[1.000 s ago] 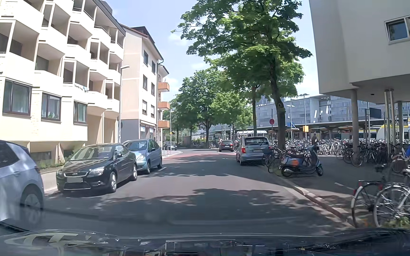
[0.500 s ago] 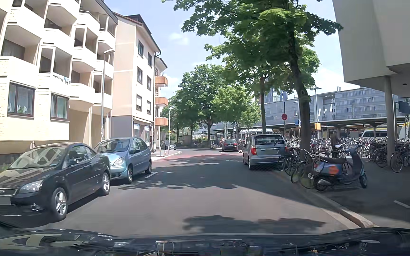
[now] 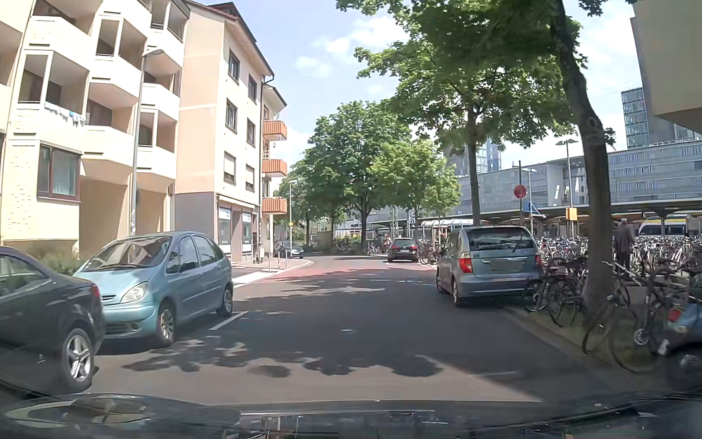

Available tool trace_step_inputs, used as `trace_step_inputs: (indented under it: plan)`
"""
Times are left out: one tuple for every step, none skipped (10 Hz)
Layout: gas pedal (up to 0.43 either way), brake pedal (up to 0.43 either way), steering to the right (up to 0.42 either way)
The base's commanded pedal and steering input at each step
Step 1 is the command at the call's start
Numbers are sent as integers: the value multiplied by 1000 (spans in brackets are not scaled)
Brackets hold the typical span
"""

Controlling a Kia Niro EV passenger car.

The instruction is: Follow the waypoints while adhering to traffic rules and regulations

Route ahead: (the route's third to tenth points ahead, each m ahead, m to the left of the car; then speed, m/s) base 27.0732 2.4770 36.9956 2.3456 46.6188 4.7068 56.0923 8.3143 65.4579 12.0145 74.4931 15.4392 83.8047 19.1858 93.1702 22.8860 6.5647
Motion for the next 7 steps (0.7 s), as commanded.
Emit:
trace_step_inputs:
  plan:
    - [28,0,-14]
    - [28,0,-14]
    - [28,0,-12]
    - [28,0,-10]
    - [28,0,-8]
    - [28,0,-8]
    - [28,0,-7]
